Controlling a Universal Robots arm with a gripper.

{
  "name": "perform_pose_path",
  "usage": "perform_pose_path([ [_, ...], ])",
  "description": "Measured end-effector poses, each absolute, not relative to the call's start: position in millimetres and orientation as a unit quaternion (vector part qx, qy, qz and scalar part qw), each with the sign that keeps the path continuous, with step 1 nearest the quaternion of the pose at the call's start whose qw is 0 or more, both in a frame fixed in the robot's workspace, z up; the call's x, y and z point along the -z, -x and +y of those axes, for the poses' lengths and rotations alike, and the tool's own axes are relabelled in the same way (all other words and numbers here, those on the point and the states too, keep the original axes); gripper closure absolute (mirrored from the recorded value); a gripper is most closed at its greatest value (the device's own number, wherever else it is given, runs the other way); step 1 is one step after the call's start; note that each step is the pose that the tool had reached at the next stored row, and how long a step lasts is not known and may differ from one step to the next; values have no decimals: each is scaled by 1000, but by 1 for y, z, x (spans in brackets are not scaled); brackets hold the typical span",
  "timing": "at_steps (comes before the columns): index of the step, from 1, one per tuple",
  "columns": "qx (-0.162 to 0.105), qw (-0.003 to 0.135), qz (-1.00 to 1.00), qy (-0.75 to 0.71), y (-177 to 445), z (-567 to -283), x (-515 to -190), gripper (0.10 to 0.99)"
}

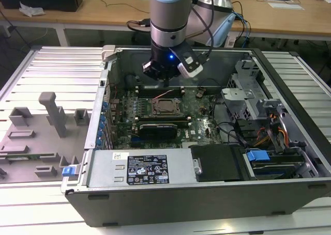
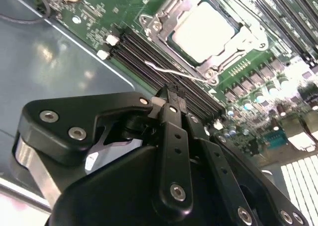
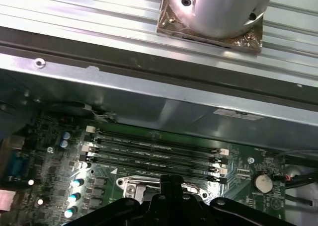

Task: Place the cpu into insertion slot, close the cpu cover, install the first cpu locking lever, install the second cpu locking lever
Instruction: 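Install the first cpu locking lever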

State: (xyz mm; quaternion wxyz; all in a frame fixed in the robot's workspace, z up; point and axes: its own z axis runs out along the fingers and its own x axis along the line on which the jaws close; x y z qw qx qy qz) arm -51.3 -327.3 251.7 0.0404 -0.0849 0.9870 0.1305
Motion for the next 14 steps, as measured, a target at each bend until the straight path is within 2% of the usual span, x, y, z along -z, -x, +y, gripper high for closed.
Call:
perform_pose_path([
  [2, -130, 51, 986, 86, 52, -327, -250, 980],
  [8, -130, 52, 986, 86, 52, -327, -250, 980],
  [14, -129, 65, 986, 88, 54, -327, -247, 980],
])
